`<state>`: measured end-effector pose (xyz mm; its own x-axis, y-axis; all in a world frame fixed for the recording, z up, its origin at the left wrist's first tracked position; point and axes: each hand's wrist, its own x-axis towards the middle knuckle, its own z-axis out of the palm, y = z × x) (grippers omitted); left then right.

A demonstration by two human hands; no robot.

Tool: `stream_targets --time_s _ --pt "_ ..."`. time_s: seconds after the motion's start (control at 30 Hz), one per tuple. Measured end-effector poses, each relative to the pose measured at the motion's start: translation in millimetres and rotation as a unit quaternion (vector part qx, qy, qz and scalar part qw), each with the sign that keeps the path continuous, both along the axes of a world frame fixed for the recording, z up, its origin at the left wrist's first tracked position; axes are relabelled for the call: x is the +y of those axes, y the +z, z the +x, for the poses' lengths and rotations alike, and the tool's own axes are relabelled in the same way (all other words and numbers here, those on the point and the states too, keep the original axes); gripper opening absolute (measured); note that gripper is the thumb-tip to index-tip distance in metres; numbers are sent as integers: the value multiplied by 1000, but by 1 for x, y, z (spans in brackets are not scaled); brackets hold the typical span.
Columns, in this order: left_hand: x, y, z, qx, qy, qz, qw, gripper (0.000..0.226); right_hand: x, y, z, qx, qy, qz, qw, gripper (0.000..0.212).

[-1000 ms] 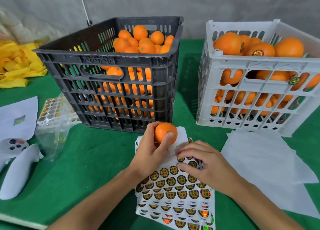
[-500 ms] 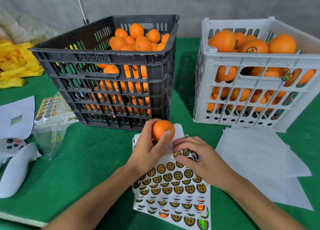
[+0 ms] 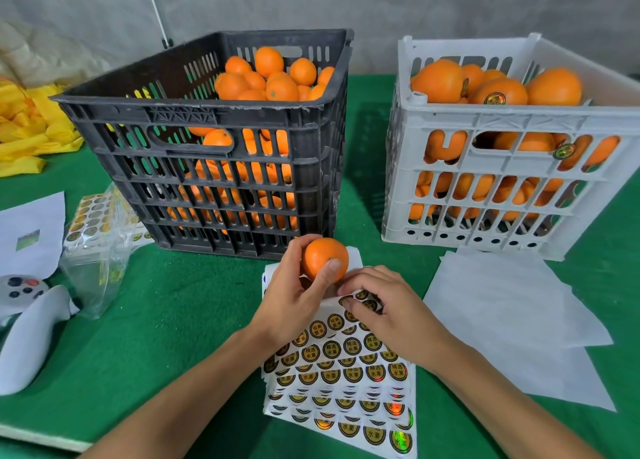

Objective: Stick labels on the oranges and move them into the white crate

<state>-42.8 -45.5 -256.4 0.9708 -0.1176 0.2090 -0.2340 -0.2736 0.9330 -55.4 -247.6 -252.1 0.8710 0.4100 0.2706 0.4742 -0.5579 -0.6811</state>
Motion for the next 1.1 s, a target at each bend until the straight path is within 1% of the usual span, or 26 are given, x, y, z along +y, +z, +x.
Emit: stream_targets --time_s 0.1,0.3,0.4,0.47,0.53,0.6,0.67,0.73,0.83,0.93,1.03,1.1 --pt "0 1 0 -7 2 8 1000 54 0 1 -4 -47 -11 8 999 13" --pt "1 3 1 -8 5 10 1000 51 -1 3 -7 -164 -16 -33 986 13" --pt "1 2 1 -4 3 6 1000 51 -6 5 -8 -172 11 -29 985 11" --pt "1 1 1 1 0 2 1000 52 -8 7 -11 -132 23 26 991 10" --pt "2 1 3 4 -4 8 1000 54 -6 13 -12 -61 -6 128 990 6" --pt "2 0 4 -10 -6 30 999 58 -3 19 -11 15 -50 240 969 6" --pt "2 0 4 -23 -16 41 999 63 0 21 -9 81 -66 325 940 8" --pt "1 0 3 -26 -24 38 999 67 3 21 -9 119 -73 355 925 13" --pt "1 -1 3 -36 -23 33 999 68 7 20 -11 146 -82 362 917 20" --pt "0 1 2 -29 -19 15 999 71 7 21 -11 166 -72 384 906 18" --pt "0 4 2 -7 -10 -2 1000 78 6 24 -11 202 -51 429 879 18" --pt "1 5 2 3 -7 -6 1000 83 7 25 -12 212 -45 428 878 18"
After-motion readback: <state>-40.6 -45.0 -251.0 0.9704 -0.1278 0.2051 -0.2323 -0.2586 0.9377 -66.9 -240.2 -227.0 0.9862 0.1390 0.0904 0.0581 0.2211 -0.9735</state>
